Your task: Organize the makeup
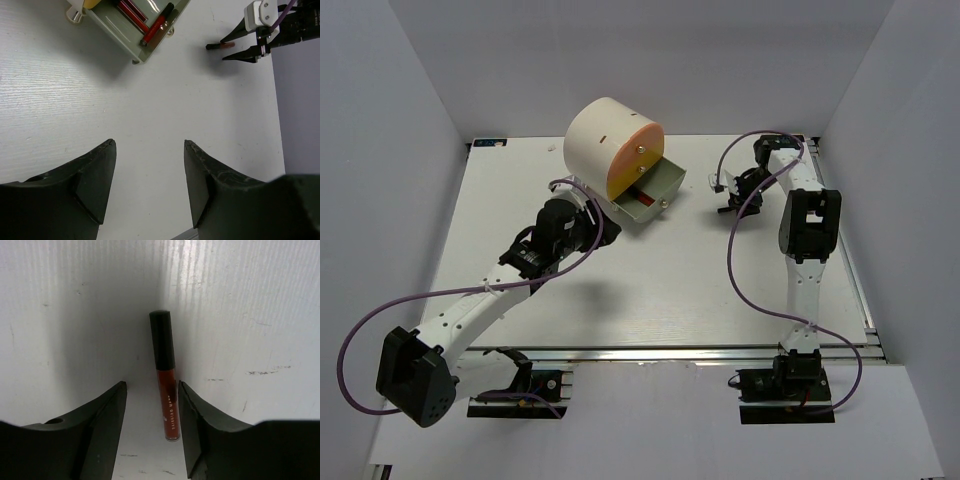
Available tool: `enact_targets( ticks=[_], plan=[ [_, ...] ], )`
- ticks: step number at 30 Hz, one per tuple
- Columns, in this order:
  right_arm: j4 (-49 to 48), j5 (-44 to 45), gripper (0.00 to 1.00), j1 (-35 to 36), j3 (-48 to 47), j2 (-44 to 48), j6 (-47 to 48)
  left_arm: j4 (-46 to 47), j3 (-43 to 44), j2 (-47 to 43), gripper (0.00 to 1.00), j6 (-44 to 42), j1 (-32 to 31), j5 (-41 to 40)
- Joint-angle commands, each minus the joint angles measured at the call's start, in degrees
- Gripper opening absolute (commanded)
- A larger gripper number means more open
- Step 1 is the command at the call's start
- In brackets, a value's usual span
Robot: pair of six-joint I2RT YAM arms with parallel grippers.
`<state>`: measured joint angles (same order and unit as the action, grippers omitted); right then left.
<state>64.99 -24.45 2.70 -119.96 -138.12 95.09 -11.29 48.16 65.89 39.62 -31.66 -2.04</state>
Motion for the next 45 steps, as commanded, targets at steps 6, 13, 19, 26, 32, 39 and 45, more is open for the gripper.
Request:
enact_targets(
  ticks=[6, 13, 19, 26, 32, 39, 45],
  plan=[
    [6.3, 1.9, 0.42, -0.2, 5.8, 1.4, 3.0, 1.6, -1.1, -1.2, 0.66, 1.3, 0.5, 0.7],
    [-4.1, 1.6, 0.16, -0.2, 16.1, 7.2, -5.1, 2.8, -2.9, -1.0, 0.66, 1.8, 0.5, 1.0],
    [-10.8, -4.4, 0.02, -0.1, 23.2, 14.8, -10.4, 2.3, -3.8, -1.8, 0.66, 1.9, 0.9, 0.1],
    [-12.5, -14.6, 0.0, 2.1, 24.2, 23.5, -14.9, 4.3, -7.3, -4.0, 0.66, 3.7, 1.2, -0.4],
    [-18.0, -18.9, 0.0, 7.9, 25.2, 30.2, -20.2, 4.0, -8.4, -5.5, 0.66, 4.4, 1.5, -1.2],
    [-34.4, -15.3, 0.0, 15.4, 24.7, 33.9, -26.9, 3.1, -11.0, -8.9, 0.66, 6.0, 1.8, -3.8],
    [-38.4, -7.8, 0.0, 18.0, 16.3, 27.8, -28.7, 3.8, -14.3, -13.3, 0.66, 8.3, 2.1, -5.4]
  ],
)
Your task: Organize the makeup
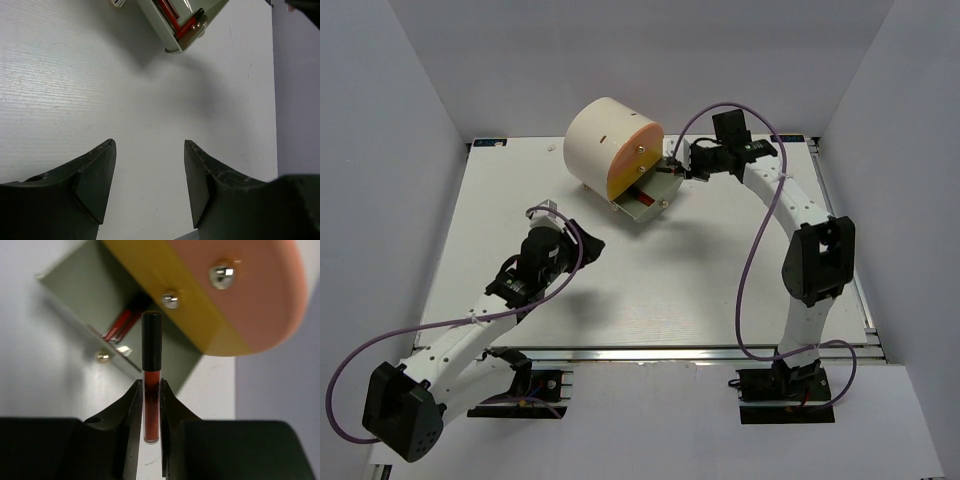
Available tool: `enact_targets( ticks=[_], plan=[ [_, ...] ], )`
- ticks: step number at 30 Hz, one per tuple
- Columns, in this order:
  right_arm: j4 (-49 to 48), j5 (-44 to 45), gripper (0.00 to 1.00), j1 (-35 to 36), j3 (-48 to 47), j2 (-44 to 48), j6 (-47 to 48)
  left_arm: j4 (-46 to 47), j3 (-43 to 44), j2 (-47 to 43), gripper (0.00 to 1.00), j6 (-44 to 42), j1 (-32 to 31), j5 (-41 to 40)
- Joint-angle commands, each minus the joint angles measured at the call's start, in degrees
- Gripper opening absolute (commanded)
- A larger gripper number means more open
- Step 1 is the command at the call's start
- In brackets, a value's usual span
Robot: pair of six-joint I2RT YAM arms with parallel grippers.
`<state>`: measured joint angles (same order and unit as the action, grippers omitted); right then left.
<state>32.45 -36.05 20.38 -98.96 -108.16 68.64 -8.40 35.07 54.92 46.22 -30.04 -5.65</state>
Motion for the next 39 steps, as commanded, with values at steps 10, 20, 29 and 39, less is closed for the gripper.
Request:
enact_targets(
  ticks=[10, 20, 29, 39],
  plan=[
    [-11.0, 9.7, 0.0, 4.8, -1.7, -6.2, 8.0, -0.3, -1.8, -3.1, 0.66, 1.8, 1.1, -2.8],
    [-13.4, 12.5, 0.13, 7.3, -2.4, -10.3, 11.5, -0.5, -1.8, -2.9, 0.67, 1.7, 1.7, -3.1],
    [-14.7, 12.8, 0.4, 7.4, -0.6, -10.7, 11.4, -0.1, 0.4, -0.8, 0.68, 0.7, 2.6, -2.4],
    [-22.8, 13.5, 0.4, 6.4, 4.7, -2.7, 0.9, -0.5, 11.8, 5.1, 0.62, -8.6, 2.8, -0.3]
  ],
)
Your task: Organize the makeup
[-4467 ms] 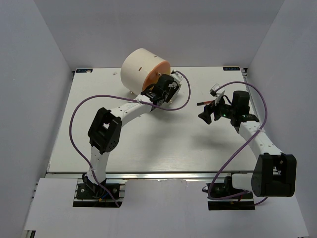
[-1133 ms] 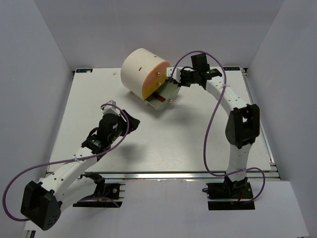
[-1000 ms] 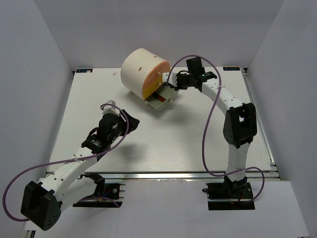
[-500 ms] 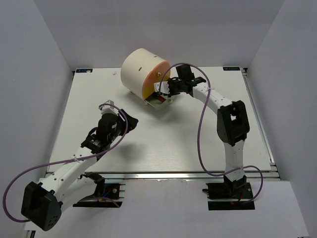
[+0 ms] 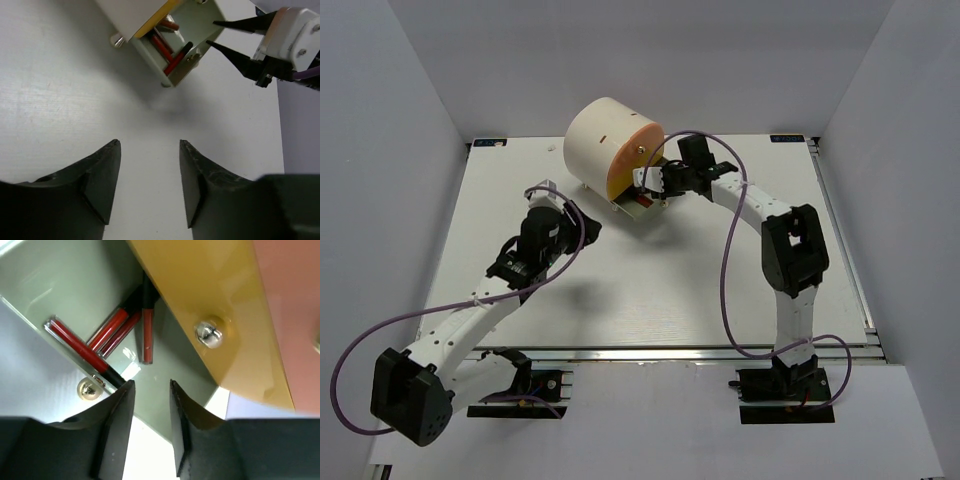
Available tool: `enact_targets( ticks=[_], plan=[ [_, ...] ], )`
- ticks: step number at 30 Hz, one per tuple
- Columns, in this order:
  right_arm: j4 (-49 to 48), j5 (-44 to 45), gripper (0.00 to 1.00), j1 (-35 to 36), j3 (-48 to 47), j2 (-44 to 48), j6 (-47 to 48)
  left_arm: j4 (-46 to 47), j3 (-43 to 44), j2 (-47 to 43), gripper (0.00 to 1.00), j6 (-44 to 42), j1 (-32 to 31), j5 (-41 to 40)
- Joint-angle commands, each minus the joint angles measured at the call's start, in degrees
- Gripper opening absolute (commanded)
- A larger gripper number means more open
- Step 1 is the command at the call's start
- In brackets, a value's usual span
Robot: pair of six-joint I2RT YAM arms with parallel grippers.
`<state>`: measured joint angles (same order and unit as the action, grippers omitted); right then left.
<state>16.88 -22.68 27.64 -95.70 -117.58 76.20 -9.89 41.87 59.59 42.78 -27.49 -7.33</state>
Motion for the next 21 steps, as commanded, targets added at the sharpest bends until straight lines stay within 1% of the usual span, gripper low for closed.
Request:
enact_targets(
  ticks=[1, 2, 3, 4, 5, 6, 7, 8, 10, 11, 13, 14, 15, 16, 18, 19, 20, 21],
  plan=[
    [-10.2, 0.9, 0.38, -1.1, 4.4, 9.4, -12.9, 1.0, 7.5, 0.8, 0.58, -6.0, 0.2, 1.4],
    [-16.3, 2.1, 0.35, -1.4, 6.2, 10.9, -15.5, 1.0, 8.8, 1.3, 0.41, -7.0, 0.2, 1.1],
    [-21.0, 3.0, 0.24, -2.3, 11.4, 13.9, -21.7, 1.2, 11.3, 2.3, 0.3, -8.7, 0.2, 0.6],
    [-26.1, 4.0, 0.17, -2.9, 14.5, 15.5, -25.7, 1.3, 12.4, 2.8, 0.21, -9.6, 0.2, 0.2],
    [-37.2, 7.3, 0.09, -3.4, 17.7, 16.9, -29.8, 1.5, 13.4, 3.5, 0.09, -10.5, 0.2, 0.0],
    [-41.6, 9.4, 0.0, -4.1, 20.4, 18.2, -33.8, 1.8, 14.5, 4.1, 0.04, -12.2, 0.2, -0.2],
    [-44.0, 10.8, 0.0, -4.5, 22.2, 19.8, -39.9, 2.2, 15.6, 5.8, 0.01, -12.9, 0.3, -0.7],
    [-44.5, 12.6, 0.0, -4.8, 23.4, 20.3, -42.4, 2.4, 17.9, 6.7, 0.01, -13.7, 0.3, -0.8],
    [-39.8, 13.2, 0.0, -5.8, 22.8, 21.1, -47.6, 2.9, 20.3, 8.8, 0.01, -15.6, 0.3, -1.0],
    [-37.9, 12.1, 0.0, -6.3, 22.6, 21.3, -52.7, 2.9, 23.4, 11.2, 0.02, -16.4, 0.4, -0.9],
    [-34.6, 11.1, 0.0, -8.0, 23.4, 22.4, -57.4, 1.7, 27.0, 13.9, 0.09, -18.3, 0.9, -1.1],
    [-33.6, 10.4, 0.0, -8.6, 23.9, 22.7, -61.0, 1.3, 29.0, 16.6, 0.1, -18.8, 1.5, -0.8],
    [-31.0, 9.7, 0.08, -9.4, 24.5, 22.8, -62.5, 0.5, 32.6, 17.7, 0.14, -19.1, 2.9, -0.4],
    [-29.8, 8.9, 0.1, -9.8, 24.9, 23.3, -63.9, 0.3, 34.3, 19.0, 0.18, -19.0, 4.0, 0.3],
    [-29.5, 7.5, 0.08, -10.9, 27.8, 24.1, -68.2, 0.5, 38.4, 22.1, 0.24, -17.1, 8.2, 3.6],
    [-29.9, 7.2, 0.06, -11.1, 29.0, 25.0, -69.5, 1.2, 39.4, 23.3, 0.32, -16.3, 9.8, 5.1],
    [-29.8, 7.2, 0.03, -11.3, 29.9, 25.4, -70.8, 1.6, 40.4, 24.3, 0.36, -15.2, 13.0, 7.4],
    [-29.7, 7.3, 0.0, -11.6, 30.7, 25.7, -73.5, 2.1, 41.4, 26.7, 0.38, -13.3, 14.5, 10.0]
  ],
)
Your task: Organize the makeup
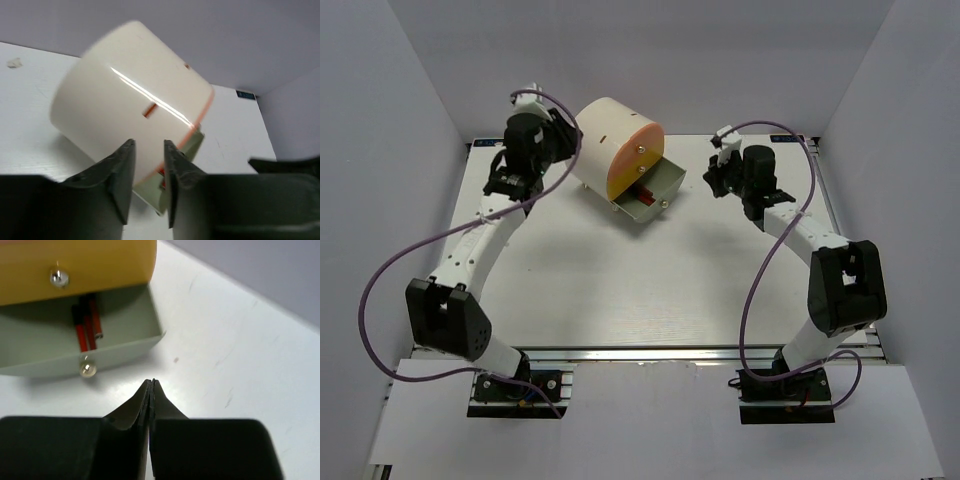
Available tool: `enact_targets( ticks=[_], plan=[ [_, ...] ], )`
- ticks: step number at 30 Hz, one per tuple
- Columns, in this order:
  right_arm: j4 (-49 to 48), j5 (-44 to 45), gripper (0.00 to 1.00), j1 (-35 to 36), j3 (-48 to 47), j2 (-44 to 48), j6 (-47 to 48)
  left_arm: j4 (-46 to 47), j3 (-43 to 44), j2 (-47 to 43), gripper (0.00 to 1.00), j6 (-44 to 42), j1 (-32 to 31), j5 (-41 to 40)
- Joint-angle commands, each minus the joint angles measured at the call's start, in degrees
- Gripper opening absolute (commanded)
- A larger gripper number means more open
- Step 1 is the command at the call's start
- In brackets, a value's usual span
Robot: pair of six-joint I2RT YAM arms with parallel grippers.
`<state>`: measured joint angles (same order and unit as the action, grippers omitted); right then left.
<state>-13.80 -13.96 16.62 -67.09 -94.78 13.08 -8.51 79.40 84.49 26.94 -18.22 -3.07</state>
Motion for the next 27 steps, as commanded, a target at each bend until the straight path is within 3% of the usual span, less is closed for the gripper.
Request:
enact_targets(
  ticks=[1, 5, 13, 27],
  plan=[
    [1.7, -1.5, 0.0, -0.7, 3.4, 3.1, -11.8, 1.5, 5.8, 3.0, 0.43, 3.5, 6.6, 7.0],
    [3.1, 1.4, 0.0, -0.7, 5.7, 2.7, -20.3, 5.0, 8.8, 8.9, 0.51, 7.4, 11.9, 12.8],
    [12.3, 9.4, 0.0, 0.2, -0.5, -6.4, -35.7, 6.1, 13.9, 18.3, 0.58, 4.2, 12.9, 14.7],
    [13.7, 3.3, 0.0, 3.1, -12.1, -21.6, -49.3, 9.6, 19.9, 28.3, 0.66, 0.4, 12.9, 18.4]
  ],
)
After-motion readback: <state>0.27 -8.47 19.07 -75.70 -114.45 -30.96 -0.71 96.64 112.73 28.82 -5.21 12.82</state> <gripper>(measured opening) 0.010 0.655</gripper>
